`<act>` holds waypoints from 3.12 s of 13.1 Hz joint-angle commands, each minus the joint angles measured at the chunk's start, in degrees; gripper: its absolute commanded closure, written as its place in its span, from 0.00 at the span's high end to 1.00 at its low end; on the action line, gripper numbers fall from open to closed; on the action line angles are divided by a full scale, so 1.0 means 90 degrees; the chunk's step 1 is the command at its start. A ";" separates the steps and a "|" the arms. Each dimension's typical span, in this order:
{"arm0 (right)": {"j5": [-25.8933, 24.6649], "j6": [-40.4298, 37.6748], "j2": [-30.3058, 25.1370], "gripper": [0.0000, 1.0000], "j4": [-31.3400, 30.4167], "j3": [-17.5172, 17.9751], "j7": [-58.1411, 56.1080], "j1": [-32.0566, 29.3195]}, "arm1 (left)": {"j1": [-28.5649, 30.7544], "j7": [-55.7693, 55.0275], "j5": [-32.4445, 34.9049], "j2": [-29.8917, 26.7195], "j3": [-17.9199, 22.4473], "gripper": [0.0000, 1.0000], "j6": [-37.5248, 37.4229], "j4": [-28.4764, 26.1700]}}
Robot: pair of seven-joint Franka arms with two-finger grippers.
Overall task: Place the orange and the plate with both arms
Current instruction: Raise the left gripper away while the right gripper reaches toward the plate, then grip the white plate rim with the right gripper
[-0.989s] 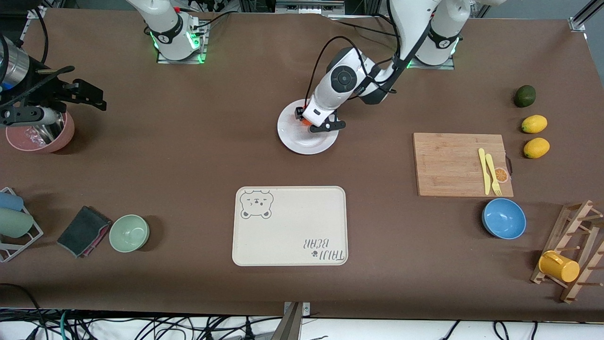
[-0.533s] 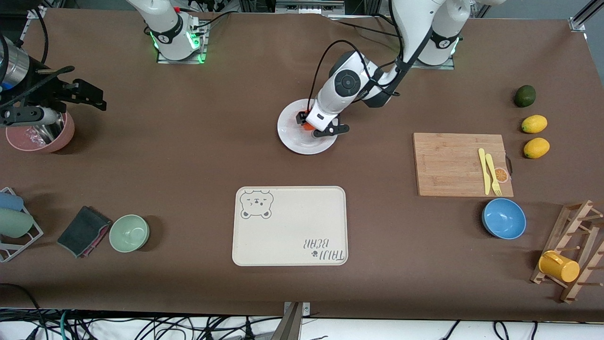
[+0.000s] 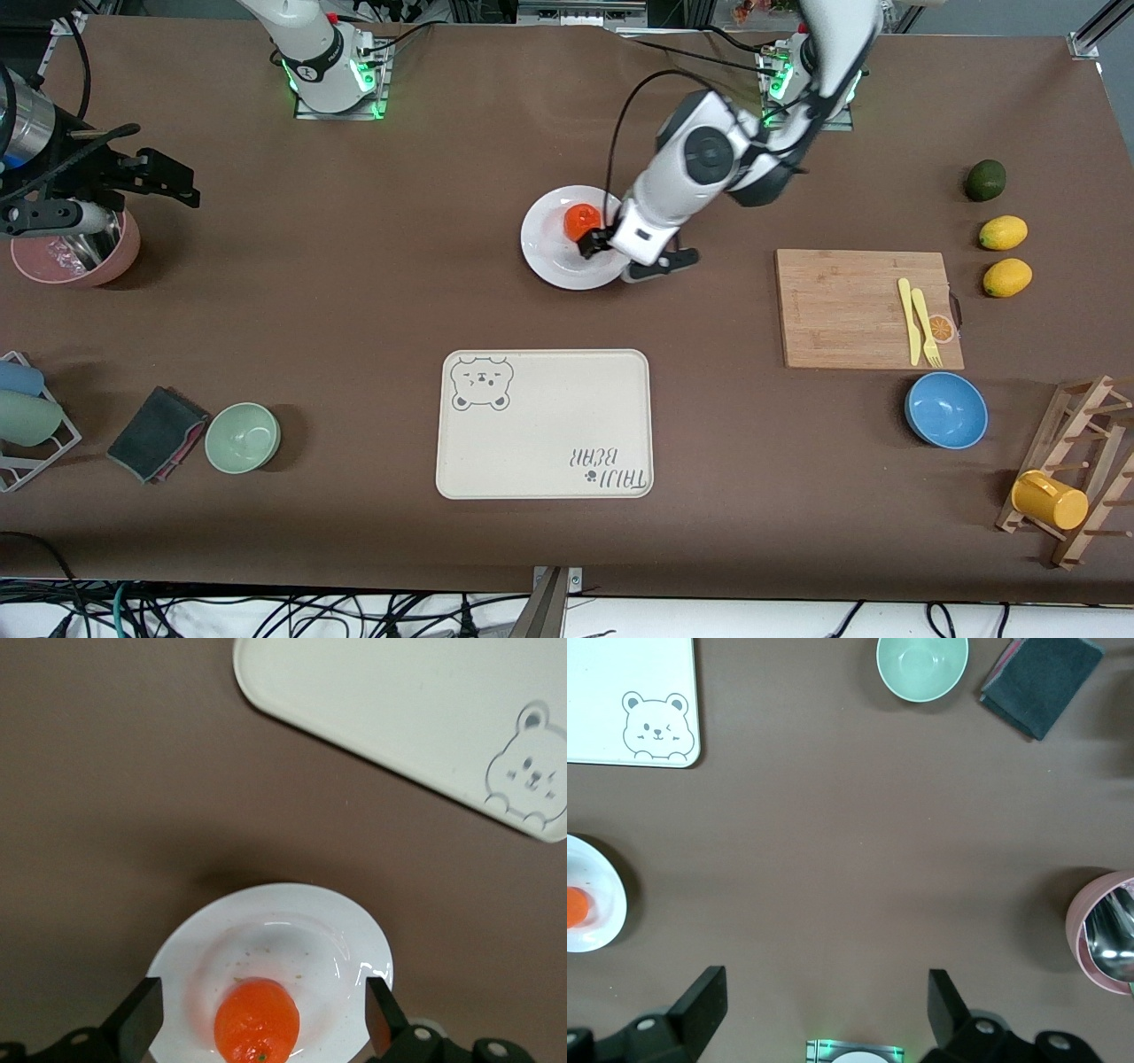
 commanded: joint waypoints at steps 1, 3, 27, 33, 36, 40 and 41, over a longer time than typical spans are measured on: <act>0.0083 -0.0095 0.0031 1.00 0.0118 0.0021 0.0076 0.0001 | 0.0679 0.0469 0.0170 -0.1130 -0.0037 1.00 -0.0591 -0.0292; 0.0093 -0.0114 0.0244 1.00 0.0128 0.0070 -0.0002 0.0040 | 0.1235 0.1426 0.0170 -0.1832 0.0089 1.00 -0.0739 -0.0399; 0.7060 0.4847 0.2716 0.99 -0.2908 0.1291 -0.1637 0.1895 | 0.1600 0.3685 0.1693 -0.1827 0.2512 1.00 -0.5553 0.2802; 0.7661 0.4895 0.3243 0.96 -0.3094 0.1223 -0.4080 0.1788 | 0.1707 0.3685 0.1713 -0.1806 0.2473 1.00 -0.5534 0.2813; 0.7652 0.4973 0.3341 0.90 -0.3075 0.1213 -0.4630 0.1759 | 0.1678 0.3685 0.1703 -0.1806 0.2453 1.00 -0.5534 0.2813; 0.7769 0.4993 0.3586 0.79 -0.3036 0.1222 -0.5606 0.1778 | 0.1648 0.3695 0.1703 -0.1806 0.2453 1.00 -0.5534 0.2813; 0.7778 0.4974 0.3595 0.72 -0.3036 0.1222 -0.5907 0.1817 | 0.1648 0.3695 0.1703 -0.1816 0.2453 1.00 -0.5563 0.2804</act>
